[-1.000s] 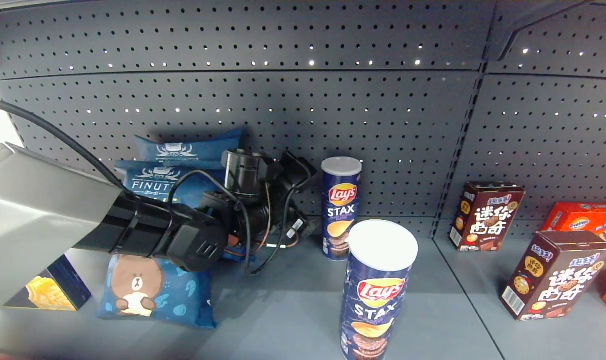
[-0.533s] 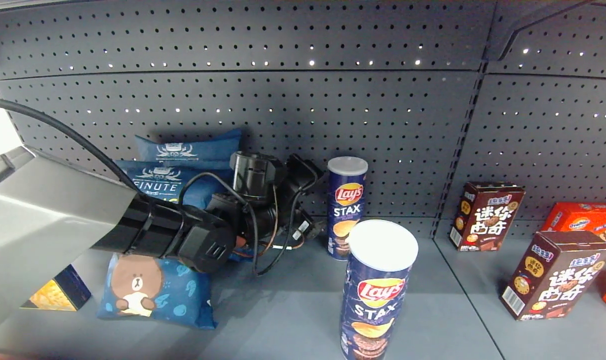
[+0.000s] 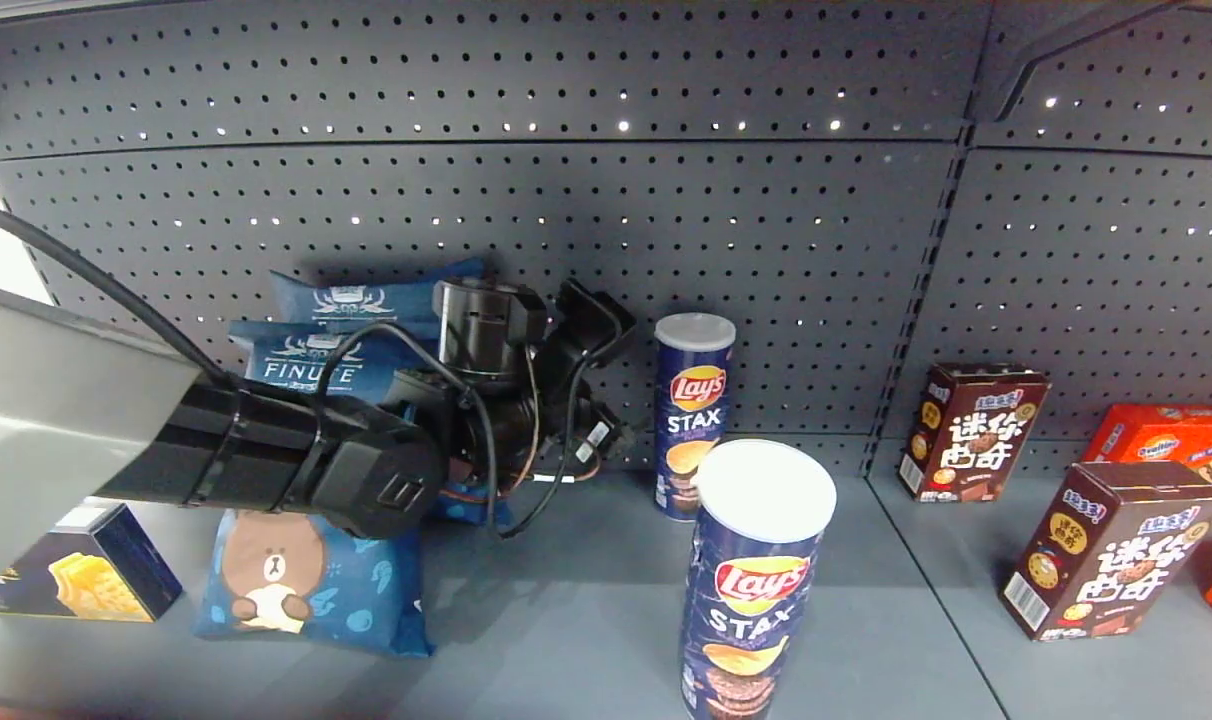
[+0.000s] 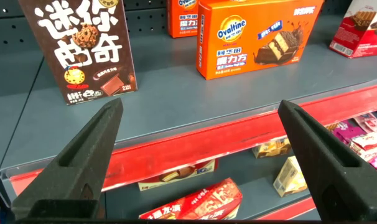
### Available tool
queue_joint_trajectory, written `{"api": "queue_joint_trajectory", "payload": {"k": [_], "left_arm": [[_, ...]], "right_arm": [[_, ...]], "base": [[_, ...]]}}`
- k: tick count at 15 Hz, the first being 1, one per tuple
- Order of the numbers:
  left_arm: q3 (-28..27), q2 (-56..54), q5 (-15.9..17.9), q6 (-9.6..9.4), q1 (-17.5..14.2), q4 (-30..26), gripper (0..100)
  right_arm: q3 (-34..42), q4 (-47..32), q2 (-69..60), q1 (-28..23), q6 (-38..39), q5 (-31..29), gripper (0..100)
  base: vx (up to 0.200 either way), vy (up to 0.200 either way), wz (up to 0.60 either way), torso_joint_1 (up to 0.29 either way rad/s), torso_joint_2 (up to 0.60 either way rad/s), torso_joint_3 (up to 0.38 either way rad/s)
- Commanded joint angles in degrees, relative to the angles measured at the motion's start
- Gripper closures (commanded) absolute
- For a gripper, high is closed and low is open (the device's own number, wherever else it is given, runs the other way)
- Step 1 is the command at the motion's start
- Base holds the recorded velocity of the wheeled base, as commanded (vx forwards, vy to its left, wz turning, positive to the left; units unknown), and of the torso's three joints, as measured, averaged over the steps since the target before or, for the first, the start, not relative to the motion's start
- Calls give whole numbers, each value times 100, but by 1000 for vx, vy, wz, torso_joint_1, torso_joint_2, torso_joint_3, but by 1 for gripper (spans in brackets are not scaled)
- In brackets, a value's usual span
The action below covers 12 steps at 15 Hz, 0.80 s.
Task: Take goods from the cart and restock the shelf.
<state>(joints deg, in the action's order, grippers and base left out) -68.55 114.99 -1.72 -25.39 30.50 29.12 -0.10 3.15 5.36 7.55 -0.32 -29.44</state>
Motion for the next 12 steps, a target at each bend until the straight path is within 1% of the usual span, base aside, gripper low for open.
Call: {"api": "queue_joint_trajectory", "payload": {"k": [1, 3, 6, 7, 10, 12], "left_arm": [[96, -399, -65, -1, -27, -3, 0], [316, -680, -74, 8, -27, -3, 0], [404, -1102, -109, -1, -71, 6, 0], [421, -1251, -171, -1, -141, -3, 0], [474, -1594, -180, 34, -334, 14, 0], [527, -1928, -206, 281, -387, 14, 0]], "right_arm": [[1, 2, 9, 1, -12, 0, 0], [1, 2, 9, 1, -12, 0, 0], [1, 2, 9, 1, -30, 0, 0], [1, -7, 9, 1, -65, 0, 0], [1, 2, 9, 1, -83, 0, 0], [1, 2, 9, 1, -83, 0, 0]], "base": [[0, 0, 0, 0, 0, 0], [0, 0, 0, 0, 0, 0], [0, 0, 0, 0, 0, 0], [0, 0, 0, 0, 0, 0], [0, 0, 0, 0, 0, 0], [0, 0, 0, 0, 0, 0]]}}
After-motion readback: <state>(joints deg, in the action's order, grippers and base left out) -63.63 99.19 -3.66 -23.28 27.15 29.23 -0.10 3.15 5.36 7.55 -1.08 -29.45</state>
